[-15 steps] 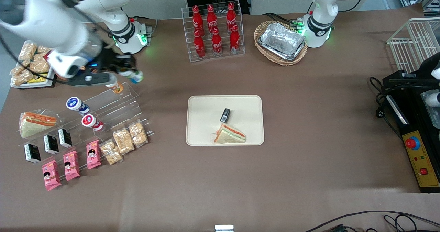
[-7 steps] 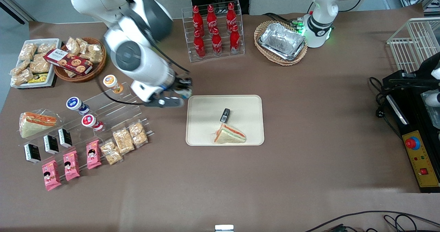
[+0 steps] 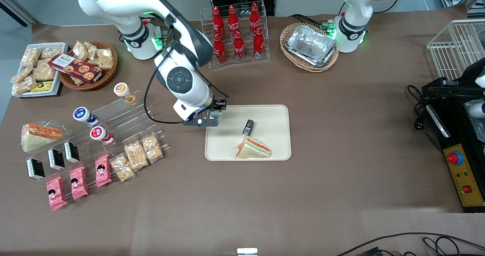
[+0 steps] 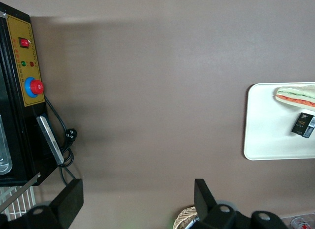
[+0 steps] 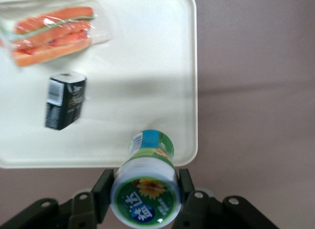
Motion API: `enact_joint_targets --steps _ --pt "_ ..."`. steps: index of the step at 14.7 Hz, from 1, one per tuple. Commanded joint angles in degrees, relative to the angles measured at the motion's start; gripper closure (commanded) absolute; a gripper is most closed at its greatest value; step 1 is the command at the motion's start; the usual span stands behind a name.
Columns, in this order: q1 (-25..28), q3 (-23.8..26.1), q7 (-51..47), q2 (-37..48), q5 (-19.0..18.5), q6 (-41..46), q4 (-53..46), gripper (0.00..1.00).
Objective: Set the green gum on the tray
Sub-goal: 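Carry the green gum bottle over to the white tray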
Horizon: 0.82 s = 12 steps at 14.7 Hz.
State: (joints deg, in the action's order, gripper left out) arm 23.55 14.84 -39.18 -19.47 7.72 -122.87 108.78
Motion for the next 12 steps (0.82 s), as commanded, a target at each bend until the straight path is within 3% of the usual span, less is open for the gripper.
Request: enact_joint_targets --steps 1,10,12 --pt "1.23 0.01 -0.99 -2.05 -0.86 -8.16 4.07 0.68" --pt "1.67 -0.08 -0.99 -6.98 -1.21 -12.74 4.07 0.66" --pt "1.68 -0.17 -0.99 -6.98 -1.21 -12.74 4.07 0.61"
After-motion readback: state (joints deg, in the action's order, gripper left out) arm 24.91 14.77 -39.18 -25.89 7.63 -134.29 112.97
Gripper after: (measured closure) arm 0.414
